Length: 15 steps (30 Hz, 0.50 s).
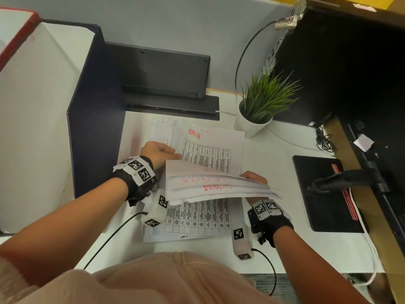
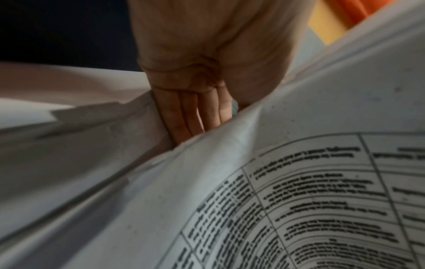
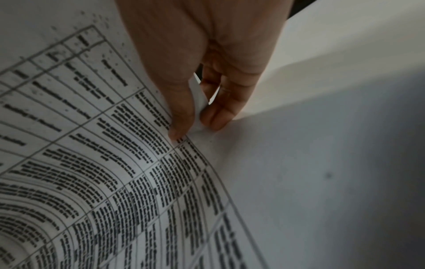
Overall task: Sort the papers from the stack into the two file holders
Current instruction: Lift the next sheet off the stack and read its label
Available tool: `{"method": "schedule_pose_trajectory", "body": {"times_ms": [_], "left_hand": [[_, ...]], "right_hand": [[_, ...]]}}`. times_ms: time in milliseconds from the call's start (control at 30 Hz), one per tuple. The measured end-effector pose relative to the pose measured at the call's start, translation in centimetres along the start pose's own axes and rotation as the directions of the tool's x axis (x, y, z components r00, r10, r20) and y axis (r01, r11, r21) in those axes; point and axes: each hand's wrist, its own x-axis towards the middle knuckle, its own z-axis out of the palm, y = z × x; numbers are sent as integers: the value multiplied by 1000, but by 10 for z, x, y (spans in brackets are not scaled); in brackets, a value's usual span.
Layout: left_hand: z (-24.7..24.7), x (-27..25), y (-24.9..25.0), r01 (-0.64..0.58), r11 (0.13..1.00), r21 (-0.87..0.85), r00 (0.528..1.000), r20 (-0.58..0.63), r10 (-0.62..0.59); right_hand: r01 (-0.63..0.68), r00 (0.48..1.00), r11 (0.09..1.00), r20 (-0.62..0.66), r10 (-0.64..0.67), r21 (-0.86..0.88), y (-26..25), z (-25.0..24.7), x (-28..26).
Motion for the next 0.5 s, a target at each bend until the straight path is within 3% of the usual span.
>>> {"method": "schedule_pose_trajectory", "body": {"times_ms": [133,233,300,400,467,500], "left_hand": [[3,-1,-1,-18,1000,11,1000,-22,18],[1,-3,-4,-163,982,97,986,41,159],[1,-9,-5,-282,955,94,959,57,278],[-1,-15,-8,-324,942,89,944,96,315],[-3,-19,-8,-317,947,50,941,140,308],[-4,-21,-7,-304,953,12,942,152,299]], "right_hand": [[-28,999,995,24,26,95,-7,1,-8],[-108,994,989,32,105,98,-11,-3,-7],[-129,991,991,-23,130,22,-14,-9,-6],[-178,984,983,-25,177,-46,-9,-12,0],[-276,960,927,-121,253,-255,0,0,7],[-239,969,894,-144,199,-378,11,-7,8]]}}
